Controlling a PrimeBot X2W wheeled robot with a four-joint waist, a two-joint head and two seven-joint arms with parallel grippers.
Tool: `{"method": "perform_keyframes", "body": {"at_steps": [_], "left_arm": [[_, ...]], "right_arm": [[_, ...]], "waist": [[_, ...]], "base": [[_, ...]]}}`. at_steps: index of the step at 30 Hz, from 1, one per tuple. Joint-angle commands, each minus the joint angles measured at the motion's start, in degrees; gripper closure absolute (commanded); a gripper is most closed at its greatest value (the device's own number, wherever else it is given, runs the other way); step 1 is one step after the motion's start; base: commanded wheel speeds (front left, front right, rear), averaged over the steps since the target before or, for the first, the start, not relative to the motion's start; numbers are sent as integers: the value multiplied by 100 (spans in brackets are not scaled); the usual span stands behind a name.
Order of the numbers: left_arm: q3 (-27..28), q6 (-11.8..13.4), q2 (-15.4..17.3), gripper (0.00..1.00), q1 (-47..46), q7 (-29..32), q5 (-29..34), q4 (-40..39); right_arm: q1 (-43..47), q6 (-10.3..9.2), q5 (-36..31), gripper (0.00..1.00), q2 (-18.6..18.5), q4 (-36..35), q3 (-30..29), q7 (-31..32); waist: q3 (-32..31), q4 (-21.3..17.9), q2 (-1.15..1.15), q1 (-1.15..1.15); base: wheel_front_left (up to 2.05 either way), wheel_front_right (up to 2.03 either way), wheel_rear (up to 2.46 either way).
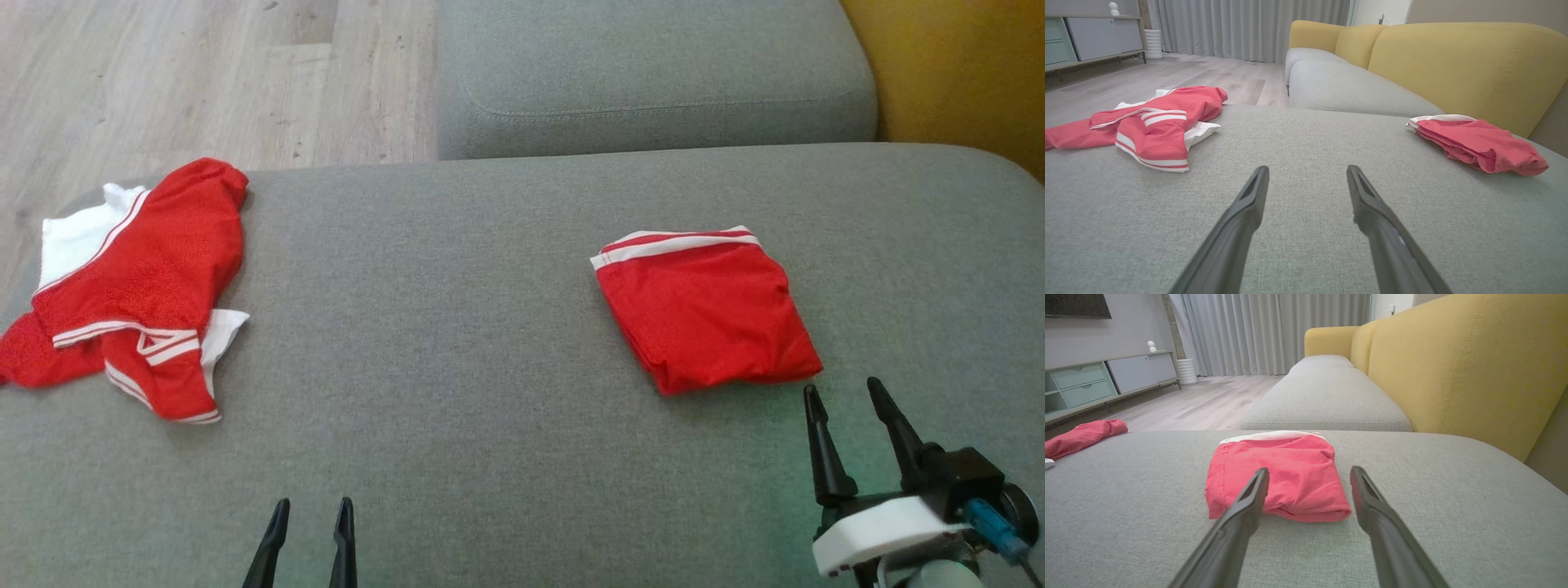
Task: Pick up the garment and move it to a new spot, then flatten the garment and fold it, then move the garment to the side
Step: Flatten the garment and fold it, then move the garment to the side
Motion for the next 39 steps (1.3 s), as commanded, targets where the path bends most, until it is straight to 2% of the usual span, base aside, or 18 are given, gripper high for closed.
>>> {"method": "perform_keyframes", "body": {"at_steps": [1, 10, 14, 17, 23, 26, 29, 36, 39], "left_arm": [[179, -22, -30, 0, -135, -29, -8, -141], [167, 2, -30, 0, -123, -29, -51, -176], [133, 23, -30, 0, -137, -29, -62, -197], [90, 21, -30, 0, -172, -29, -54, -206], [-29, -3, -30, 0, -363, -29, -32, -224], [-155, -10, -30, 0, -542, -29, -31, -210], [-264, 21, -30, 0, -698, -29, -72, -182], [-419, 90, -30, 0, -871, -29, -144, -121], [-433, 134, -30, 0, -885, -29, -160, -136]], "right_arm": [[-125, 39, 51, 0, -51, -181, 143, -78], [-189, 39, 128, 0, -66, -188, 257, -78], [-463, 39, 608, 0, -135, -344, 334, 140], [-852, 39, 1120, 0, -312, -562, 238, 805], [-1842, 39, 1797, 0, -553, -576, -300, 2759], [-2306, 39, 1820, 0, -687, -265, -351, 3474], [-2657, 39, 1837, 0, -712, 242, -427, 3909], [-3150, 39, 1494, 0, -810, 1421, -636, 4070], [-3256, 39, 1542, 0, -788, 1790, -681, 4141]], "waist": [[1, 13, 0, 0], [36, 33, 0, 0], [67, 24, 0, 0], [114, 43, 0, 0], [501, 197, 0, 0], [752, 365, 0, 0], [956, 548, 0, 0], [1184, 878, 0, 0], [1222, 932, 0, 0]], "base": [[0, 0, 0], [0, 0, 0], [0, 0, 0], [0, 0, 0], [0, 0, 0], [0, 0, 0], [0, 0, 0], [0, 0, 0], [0, 0, 0]]}}
